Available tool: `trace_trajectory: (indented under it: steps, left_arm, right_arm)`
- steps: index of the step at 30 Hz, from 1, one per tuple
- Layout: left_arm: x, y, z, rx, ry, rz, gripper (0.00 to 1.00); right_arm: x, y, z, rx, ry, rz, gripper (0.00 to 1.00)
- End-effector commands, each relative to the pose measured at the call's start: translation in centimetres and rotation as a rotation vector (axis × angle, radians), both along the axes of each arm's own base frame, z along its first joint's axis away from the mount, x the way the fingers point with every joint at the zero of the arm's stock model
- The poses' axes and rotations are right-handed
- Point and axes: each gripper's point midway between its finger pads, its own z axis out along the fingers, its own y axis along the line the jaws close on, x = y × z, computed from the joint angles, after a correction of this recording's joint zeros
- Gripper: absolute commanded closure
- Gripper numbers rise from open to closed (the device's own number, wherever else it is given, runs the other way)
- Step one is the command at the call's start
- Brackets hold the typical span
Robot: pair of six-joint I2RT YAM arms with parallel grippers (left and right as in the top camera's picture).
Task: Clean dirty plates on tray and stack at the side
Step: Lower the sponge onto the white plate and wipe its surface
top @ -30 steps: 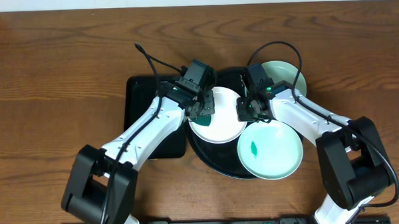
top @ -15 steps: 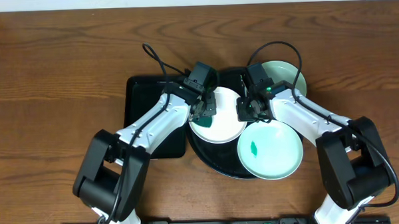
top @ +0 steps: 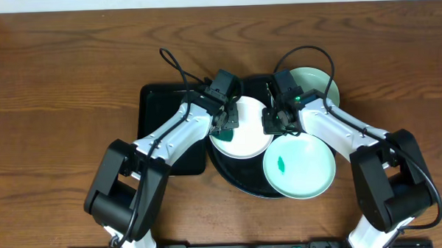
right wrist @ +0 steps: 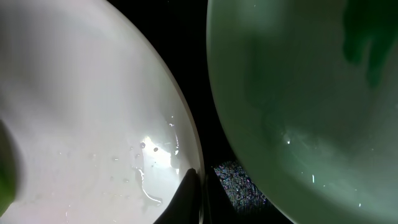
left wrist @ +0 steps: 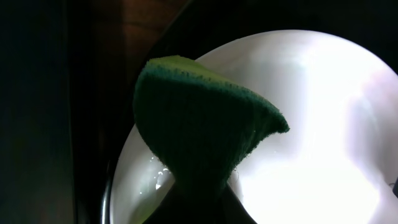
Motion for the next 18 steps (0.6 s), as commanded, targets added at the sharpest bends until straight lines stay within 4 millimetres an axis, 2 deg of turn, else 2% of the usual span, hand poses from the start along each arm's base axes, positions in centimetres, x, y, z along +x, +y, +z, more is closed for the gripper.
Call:
trace_trajectory:
  steps: [1, 9, 18]
  left_arm:
    - [0.5, 0.4, -0.4, 0.025, -0.014, 0.023, 0.92]
    - [0.5, 0.9, -1.3, 0.055, -0.005, 0.03, 0.92]
    - [-0.7, 1.3, -5.3, 0.098, 0.09, 0.024, 0.92]
  right_arm:
    - [-0.5, 0.6, -0.1, 0.019, 0.011, 0.011, 0.99]
    - [-0.5, 0.6, -0.1, 0.019, 0.011, 0.011, 0.99]
    - [-0.5, 0.6, -0.1, 0.019, 0.012, 0.012, 0.99]
